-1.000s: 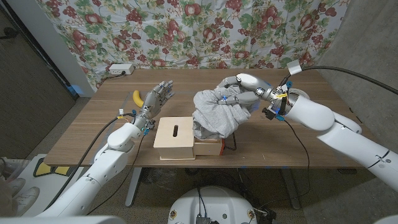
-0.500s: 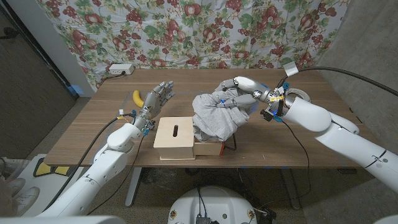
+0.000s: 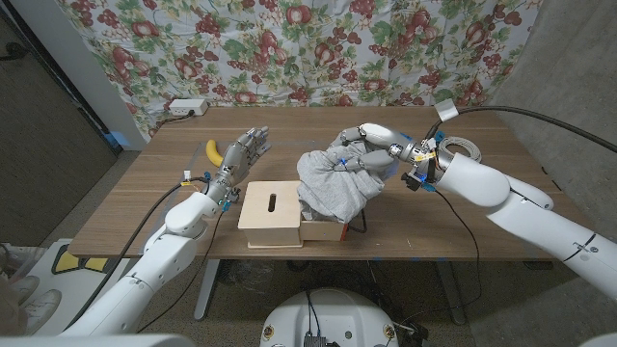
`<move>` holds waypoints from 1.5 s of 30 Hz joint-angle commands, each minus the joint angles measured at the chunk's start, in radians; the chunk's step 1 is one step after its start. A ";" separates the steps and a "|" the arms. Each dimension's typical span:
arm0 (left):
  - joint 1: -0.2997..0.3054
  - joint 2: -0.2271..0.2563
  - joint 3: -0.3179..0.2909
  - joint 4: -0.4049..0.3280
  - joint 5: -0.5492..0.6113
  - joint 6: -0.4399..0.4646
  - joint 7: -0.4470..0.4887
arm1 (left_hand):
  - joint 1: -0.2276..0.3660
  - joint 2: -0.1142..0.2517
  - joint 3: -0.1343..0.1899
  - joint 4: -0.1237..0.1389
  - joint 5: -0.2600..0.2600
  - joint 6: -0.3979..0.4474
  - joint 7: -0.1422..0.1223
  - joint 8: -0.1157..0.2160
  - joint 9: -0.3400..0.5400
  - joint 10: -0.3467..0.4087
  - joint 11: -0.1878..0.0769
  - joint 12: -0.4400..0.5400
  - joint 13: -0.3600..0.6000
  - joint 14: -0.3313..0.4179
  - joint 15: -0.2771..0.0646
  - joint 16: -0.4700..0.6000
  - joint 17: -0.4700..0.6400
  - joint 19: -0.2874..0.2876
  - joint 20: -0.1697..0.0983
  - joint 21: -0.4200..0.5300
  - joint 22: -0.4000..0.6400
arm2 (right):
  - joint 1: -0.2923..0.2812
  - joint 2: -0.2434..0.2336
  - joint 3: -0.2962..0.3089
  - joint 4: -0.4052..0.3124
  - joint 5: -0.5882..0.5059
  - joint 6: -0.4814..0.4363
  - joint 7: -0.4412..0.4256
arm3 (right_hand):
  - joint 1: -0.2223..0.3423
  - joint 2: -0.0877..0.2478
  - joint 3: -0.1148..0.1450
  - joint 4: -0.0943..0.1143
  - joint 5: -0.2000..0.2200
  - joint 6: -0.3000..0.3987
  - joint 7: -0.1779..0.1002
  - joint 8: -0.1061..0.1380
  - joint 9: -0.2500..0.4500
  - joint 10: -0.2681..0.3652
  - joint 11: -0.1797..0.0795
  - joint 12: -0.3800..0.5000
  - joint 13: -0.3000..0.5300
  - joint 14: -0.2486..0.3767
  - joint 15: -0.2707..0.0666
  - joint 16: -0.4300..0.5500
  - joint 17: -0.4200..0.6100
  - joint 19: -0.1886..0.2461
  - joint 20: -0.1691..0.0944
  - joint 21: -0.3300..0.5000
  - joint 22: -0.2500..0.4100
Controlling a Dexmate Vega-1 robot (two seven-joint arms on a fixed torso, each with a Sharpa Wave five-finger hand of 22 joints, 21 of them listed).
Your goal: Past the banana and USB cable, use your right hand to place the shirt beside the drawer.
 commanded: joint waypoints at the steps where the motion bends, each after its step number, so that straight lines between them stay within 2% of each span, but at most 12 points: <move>1: 0.008 0.001 0.001 -0.006 -0.001 -0.012 0.004 | 0.002 0.003 -0.003 0.001 -0.005 0.006 0.000 -0.001 0.002 -0.004 -0.006 0.002 0.003 -0.005 -0.058 0.002 0.005 -0.006 -0.042 0.000 0.004 | 0.001 0.000 -0.016 0.001 -0.037 -0.017 -0.005 | 0.049 0.042 0.006 -0.005 0.010 0.011 0.000 -0.002 0.001 0.005 -0.011 0.007 0.004 0.092 -0.197 0.006 0.008 -0.004 -0.135 0.008 -0.001; 20: 0.015 0.004 0.000 -0.009 -0.005 -0.017 0.011 | 0.002 0.004 -0.004 0.000 -0.006 0.007 0.001 -0.001 0.002 -0.003 -0.006 0.003 0.003 -0.007 -0.057 0.002 0.005 -0.007 -0.042 0.000 0.003 | 0.041 0.019 -0.060 0.026 -0.096 -0.015 0.010 | 0.048 0.044 0.006 -0.004 0.011 0.017 -0.002 -0.006 0.001 0.008 -0.012 0.005 0.004 0.084 -0.198 0.003 0.011 -0.019 -0.134 0.018 -0.007; 24: 0.015 0.005 0.000 -0.010 -0.006 -0.014 0.013 | 0.002 0.004 -0.004 0.000 -0.006 0.007 0.001 -0.001 0.002 -0.003 -0.006 0.003 0.003 -0.008 -0.057 0.002 0.005 -0.007 -0.043 0.000 0.003 | 0.052 0.024 -0.072 0.038 -0.094 -0.016 0.022 | 0.048 0.045 0.007 -0.004 0.012 0.019 -0.003 -0.008 0.001 0.008 -0.019 0.003 0.003 0.083 -0.197 0.003 0.011 -0.021 -0.134 0.021 -0.008; 31: 0.008 0.002 0.002 -0.002 -0.006 -0.013 0.009 | 0.002 0.004 -0.004 0.000 -0.006 0.008 0.001 -0.001 0.002 -0.003 -0.006 0.003 0.003 -0.007 -0.057 0.003 0.005 -0.007 -0.043 0.000 0.004 | 0.078 0.040 -0.094 0.067 -0.090 -0.011 0.041 | 0.039 0.044 0.004 0.001 0.012 0.020 -0.002 -0.010 0.000 0.009 -0.009 -0.001 -0.002 0.078 -0.197 -0.001 0.009 -0.030 -0.129 0.020 -0.011; 36: 0.005 0.002 0.002 -0.002 -0.005 -0.010 0.009 | 0.002 0.004 -0.004 0.000 -0.006 0.008 0.002 -0.001 0.002 -0.005 -0.006 0.002 0.003 -0.008 -0.058 0.003 0.005 -0.007 -0.045 0.000 0.004 | 0.099 0.052 -0.109 0.092 -0.086 -0.002 0.054 | 0.034 0.046 0.003 0.004 0.012 0.018 -0.002 -0.014 -0.001 0.011 -0.012 -0.003 -0.004 0.080 -0.197 -0.001 0.008 -0.032 -0.132 0.026 -0.011; 40: 0.006 0.003 0.001 -0.005 -0.003 -0.005 0.014 | 0.002 0.004 -0.004 0.000 -0.006 0.009 0.002 0.000 0.002 -0.005 -0.005 0.002 0.003 -0.008 -0.057 0.003 0.005 -0.007 -0.045 0.000 0.004 | 0.101 0.055 -0.113 0.101 -0.084 -0.004 0.055 | 0.028 0.055 0.003 0.009 0.012 0.020 -0.001 -0.016 -0.002 0.008 -0.005 -0.006 -0.005 0.084 -0.196 -0.001 0.002 -0.032 -0.135 0.032 -0.011; 44: 0.003 0.006 0.000 -0.007 -0.004 0.000 0.012 | 0.002 0.004 -0.005 0.000 -0.006 0.009 0.001 0.000 0.002 -0.005 -0.006 0.002 0.003 -0.008 -0.057 0.003 0.005 -0.007 -0.045 0.000 0.004 | 0.101 0.056 -0.117 0.108 -0.079 -0.003 0.058 | 0.027 0.061 0.004 0.010 0.012 0.020 0.000 -0.018 -0.003 0.009 -0.012 -0.009 -0.009 0.085 -0.196 -0.001 -0.001 -0.035 -0.136 0.034 -0.012; 45: 0.002 0.006 0.001 -0.007 -0.003 0.002 0.012 | 0.002 0.004 -0.005 0.000 -0.006 0.011 0.001 0.000 0.002 -0.005 -0.006 0.002 0.003 -0.009 -0.057 0.003 0.005 -0.007 -0.046 0.000 0.004 | 0.101 0.056 -0.119 0.111 -0.078 -0.002 0.059 | 0.025 0.063 0.004 0.011 0.011 0.019 0.000 -0.018 -0.003 0.011 -0.005 -0.009 -0.009 0.086 -0.196 -0.001 -0.002 -0.036 -0.136 0.034 -0.012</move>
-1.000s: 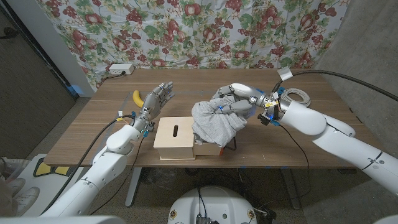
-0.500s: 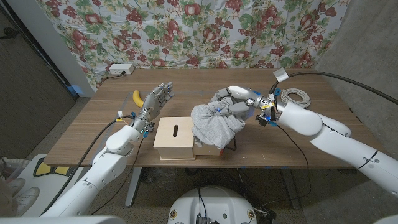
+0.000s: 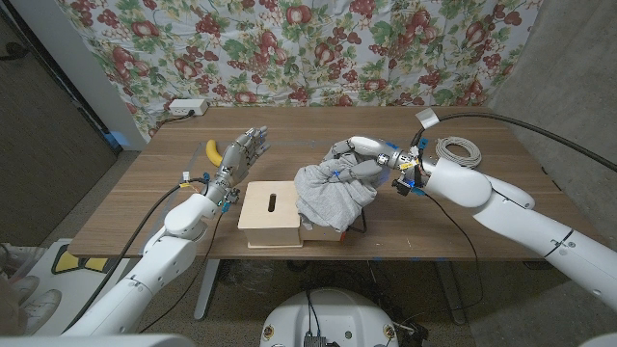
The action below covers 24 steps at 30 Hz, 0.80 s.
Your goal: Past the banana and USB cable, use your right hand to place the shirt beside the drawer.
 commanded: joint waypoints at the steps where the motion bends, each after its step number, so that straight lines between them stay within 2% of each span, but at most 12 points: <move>1: -0.008 0.002 0.000 -0.001 0.002 0.014 0.000 | 0.002 0.004 -0.005 -0.001 -0.006 0.011 0.001 0.000 0.002 -0.005 -0.006 0.002 0.003 -0.009 -0.057 0.003 0.005 0.000 -0.046 0.000 0.004 | 0.017 0.012 -0.022 0.033 0.004 0.007 0.014 | 0.029 0.061 0.004 0.012 0.003 0.012 0.002 -0.004 0.002 0.003 -0.001 -0.004 -0.003 0.091 -0.192 0.006 0.000 -0.006 -0.138 0.010 0.002; 11: -0.026 -0.002 0.011 0.008 0.009 0.014 -0.009 | 0.002 0.005 -0.005 -0.001 -0.007 0.010 0.001 0.000 0.002 -0.005 -0.006 0.002 0.003 0.000 -0.052 0.007 0.005 0.000 -0.046 0.000 0.004 | 0.016 0.007 -0.026 0.040 -0.047 0.014 -0.001 | 0.038 0.064 0.008 0.004 0.001 0.021 -0.009 -0.005 0.000 0.002 -0.006 -0.010 -0.008 0.083 -0.194 0.002 -0.007 -0.013 -0.142 0.009 -0.002; 17: -0.020 0.002 0.010 -0.003 0.011 0.019 -0.002 | 0.002 0.005 -0.006 -0.001 -0.007 0.012 0.000 0.000 0.002 -0.005 -0.005 0.003 0.003 0.008 -0.055 0.010 0.005 0.000 -0.046 0.000 0.004 | 0.020 0.008 -0.029 0.045 -0.065 0.017 -0.006 | 0.051 0.058 0.011 -0.007 0.000 0.021 -0.013 -0.007 -0.001 -0.002 -0.011 -0.012 -0.006 0.074 -0.195 0.001 -0.006 -0.015 -0.143 0.007 -0.004; 24: -0.015 0.005 0.010 -0.012 0.013 0.019 0.004 | 0.002 0.005 -0.006 -0.001 -0.007 0.011 0.000 0.000 0.002 -0.004 -0.006 0.003 0.003 0.008 -0.055 0.009 0.005 0.000 -0.046 0.000 0.004 | 0.021 -0.001 -0.028 0.040 -0.113 0.007 -0.014 | 0.056 0.060 0.015 -0.008 -0.001 0.016 -0.017 -0.013 -0.002 -0.006 -0.013 -0.016 -0.009 0.055 -0.195 -0.010 -0.012 -0.025 -0.137 -0.003 -0.009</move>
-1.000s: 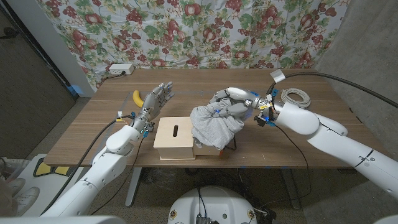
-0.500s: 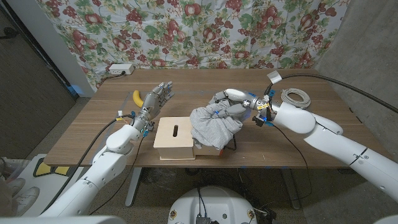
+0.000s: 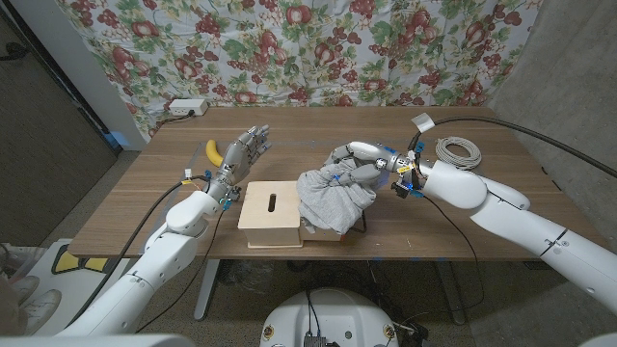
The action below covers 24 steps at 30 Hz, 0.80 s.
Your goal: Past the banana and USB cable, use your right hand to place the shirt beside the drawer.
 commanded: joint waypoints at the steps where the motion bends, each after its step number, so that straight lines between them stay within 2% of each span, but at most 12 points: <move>1: 0.006 0.005 0.002 -0.019 0.004 0.004 0.009 | 0.002 0.005 -0.006 -0.001 0.001 0.007 -0.004 0.000 0.002 -0.004 -0.006 0.003 0.003 0.004 -0.058 0.005 0.005 0.000 -0.046 0.000 0.004 | 0.003 -0.010 -0.002 0.000 -0.071 -0.007 -0.014 | 0.066 0.050 0.006 -0.002 0.007 -0.001 -0.006 -0.005 0.003 -0.003 -0.008 -0.009 0.001 0.060 -0.188 -0.008 -0.003 -0.012 -0.141 -0.008 -0.001; 7: 0.014 0.006 0.002 -0.026 0.003 0.003 0.013 | 0.001 0.005 -0.006 -0.001 0.001 0.008 -0.004 0.000 0.002 -0.004 -0.006 0.003 0.003 0.005 -0.059 0.005 0.005 0.000 -0.046 0.000 0.004 | -0.001 -0.019 -0.002 -0.008 -0.095 -0.019 -0.016 | 0.069 0.052 0.007 -0.003 0.006 -0.006 -0.009 -0.009 0.002 -0.006 -0.011 -0.012 -0.001 0.057 -0.188 -0.010 -0.005 -0.016 -0.142 -0.010 0.000; 15: 0.025 0.006 0.000 -0.030 0.001 -0.006 0.020 | 0.001 0.005 -0.007 -0.001 0.000 0.008 -0.002 0.000 0.002 -0.005 -0.005 0.003 0.003 0.005 -0.060 0.004 0.005 0.000 -0.046 0.000 0.004 | -0.004 -0.021 -0.011 -0.007 -0.063 -0.024 0.010 | 0.088 0.057 0.019 -0.011 0.004 -0.022 -0.012 -0.019 0.000 -0.024 -0.013 -0.022 -0.006 0.030 -0.189 -0.024 -0.013 -0.026 -0.144 -0.031 -0.006; 19: 0.031 0.008 -0.001 -0.032 0.000 -0.010 0.021 | 0.001 0.005 -0.007 -0.001 0.000 0.008 -0.002 0.000 0.002 -0.005 -0.005 0.003 0.003 0.005 -0.060 0.004 0.005 0.000 -0.046 0.000 0.004 | -0.004 -0.024 -0.014 -0.007 -0.056 -0.024 0.018 | 0.091 0.068 0.025 -0.008 0.002 -0.020 -0.014 -0.019 -0.001 -0.021 -0.005 -0.023 -0.009 0.023 -0.189 -0.027 -0.015 -0.024 -0.144 -0.034 -0.006; 20: 0.033 0.008 -0.001 -0.032 -0.001 -0.010 0.021 | 0.001 0.005 -0.007 -0.001 0.000 0.008 -0.002 0.000 0.002 -0.005 -0.005 0.003 0.003 0.005 -0.060 0.004 0.005 0.000 -0.046 0.001 0.004 | -0.001 -0.024 -0.017 -0.004 -0.049 -0.023 0.027 | 0.089 0.070 0.025 -0.006 0.001 -0.019 -0.015 -0.019 -0.001 -0.024 0.004 -0.025 -0.010 0.021 -0.189 -0.029 -0.016 -0.024 -0.142 -0.034 -0.005; 24: 0.039 0.010 -0.002 -0.036 -0.001 -0.013 0.024 | 0.001 0.005 -0.007 -0.001 0.000 0.009 -0.003 0.000 0.002 -0.006 -0.005 0.002 0.003 0.005 -0.059 0.003 0.006 0.000 -0.046 0.000 0.004 | -0.005 -0.026 -0.019 -0.009 -0.050 -0.030 0.029 | 0.083 0.084 0.030 0.004 -0.007 -0.018 -0.019 -0.021 -0.004 -0.027 0.003 -0.031 -0.017 0.017 -0.189 -0.039 -0.026 -0.021 -0.142 -0.026 0.000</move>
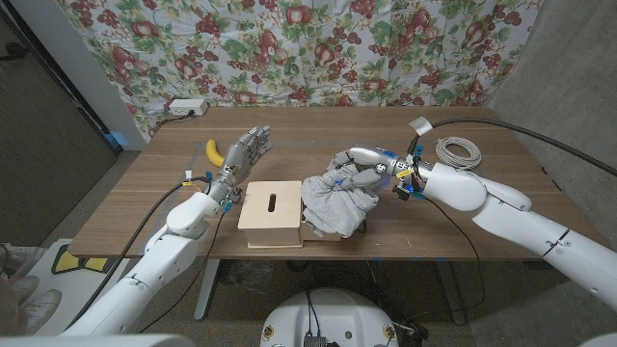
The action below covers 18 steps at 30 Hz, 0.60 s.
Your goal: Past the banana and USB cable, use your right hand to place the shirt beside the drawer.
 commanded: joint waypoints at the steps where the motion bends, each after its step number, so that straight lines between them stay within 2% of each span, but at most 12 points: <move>1: 0.019 0.004 -0.004 -0.009 -0.004 -0.016 0.010 | 0.001 0.005 -0.003 0.003 0.000 0.010 -0.003 0.000 0.002 -0.006 -0.005 0.002 0.003 0.005 -0.059 0.004 0.006 0.000 -0.046 0.001 0.004 | -0.002 -0.010 -0.015 -0.004 0.022 -0.012 0.033 | 0.072 0.094 0.010 0.010 -0.009 0.000 -0.007 -0.004 0.000 0.003 0.006 -0.006 -0.005 0.037 -0.166 -0.012 -0.007 0.004 -0.145 0.003 0.006; 7: 0.024 0.007 -0.004 -0.012 -0.006 -0.020 0.010 | 0.001 0.005 -0.003 0.003 0.000 0.009 -0.004 0.000 0.002 -0.006 -0.006 0.002 0.003 0.004 -0.060 0.003 0.006 0.000 -0.046 0.001 0.004 | -0.002 -0.012 -0.020 -0.006 0.008 -0.026 0.036 | 0.050 0.099 0.012 0.027 -0.025 -0.004 -0.015 -0.007 -0.005 0.007 0.000 -0.020 -0.018 0.024 -0.166 -0.029 -0.024 -0.015 -0.140 0.001 0.006; 18: 0.044 0.020 -0.011 -0.031 -0.011 -0.017 0.015 | 0.001 0.006 -0.004 0.003 0.000 0.009 -0.002 0.000 0.002 -0.006 -0.006 0.002 0.003 0.004 -0.060 0.003 0.006 0.000 -0.045 0.000 0.004 | -0.002 -0.012 -0.035 0.001 -0.003 -0.048 0.045 | 0.046 0.091 0.017 0.025 -0.039 -0.028 -0.015 -0.017 -0.010 0.009 0.009 -0.040 -0.034 0.010 -0.166 -0.042 -0.042 -0.035 -0.141 -0.002 0.004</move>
